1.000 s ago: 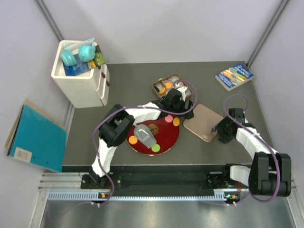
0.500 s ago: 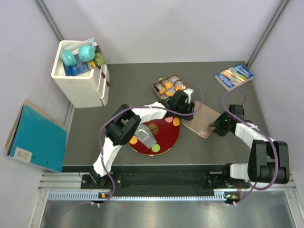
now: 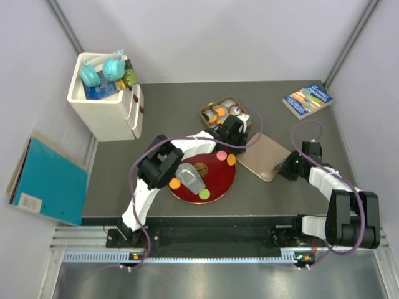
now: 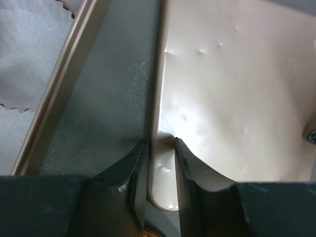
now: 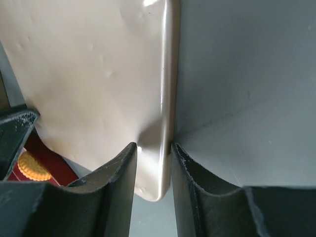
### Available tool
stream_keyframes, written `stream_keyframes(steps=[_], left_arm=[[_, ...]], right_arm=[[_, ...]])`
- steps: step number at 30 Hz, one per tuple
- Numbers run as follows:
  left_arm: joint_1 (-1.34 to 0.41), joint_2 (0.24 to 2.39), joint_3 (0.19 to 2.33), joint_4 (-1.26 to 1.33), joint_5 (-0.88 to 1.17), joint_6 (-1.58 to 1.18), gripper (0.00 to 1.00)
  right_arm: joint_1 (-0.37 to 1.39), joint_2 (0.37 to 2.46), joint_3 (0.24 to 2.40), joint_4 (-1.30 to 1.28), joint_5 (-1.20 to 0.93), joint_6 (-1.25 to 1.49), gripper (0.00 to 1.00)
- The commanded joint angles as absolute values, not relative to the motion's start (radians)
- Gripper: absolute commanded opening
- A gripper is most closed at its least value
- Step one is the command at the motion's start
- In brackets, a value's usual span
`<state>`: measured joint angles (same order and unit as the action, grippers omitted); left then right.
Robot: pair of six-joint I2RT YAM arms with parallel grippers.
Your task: Pack the cookies
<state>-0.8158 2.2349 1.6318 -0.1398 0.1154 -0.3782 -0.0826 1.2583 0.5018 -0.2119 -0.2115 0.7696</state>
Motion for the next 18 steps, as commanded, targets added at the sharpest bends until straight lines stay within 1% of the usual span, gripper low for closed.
stream_keyframes(steps=[1, 18], left_arm=[[-0.864, 2.273, 1.644, -0.118, 0.267, -0.426, 0.29], [-0.861, 2.246, 1.631, -0.075, 0.305, -0.466, 0.33]], right_arm=[[-0.072, 1.19, 0.508, -0.091, -0.38, 0.795, 0.33], [-0.072, 1.079, 0.526, 0.051, -0.485, 0.85, 0.34]])
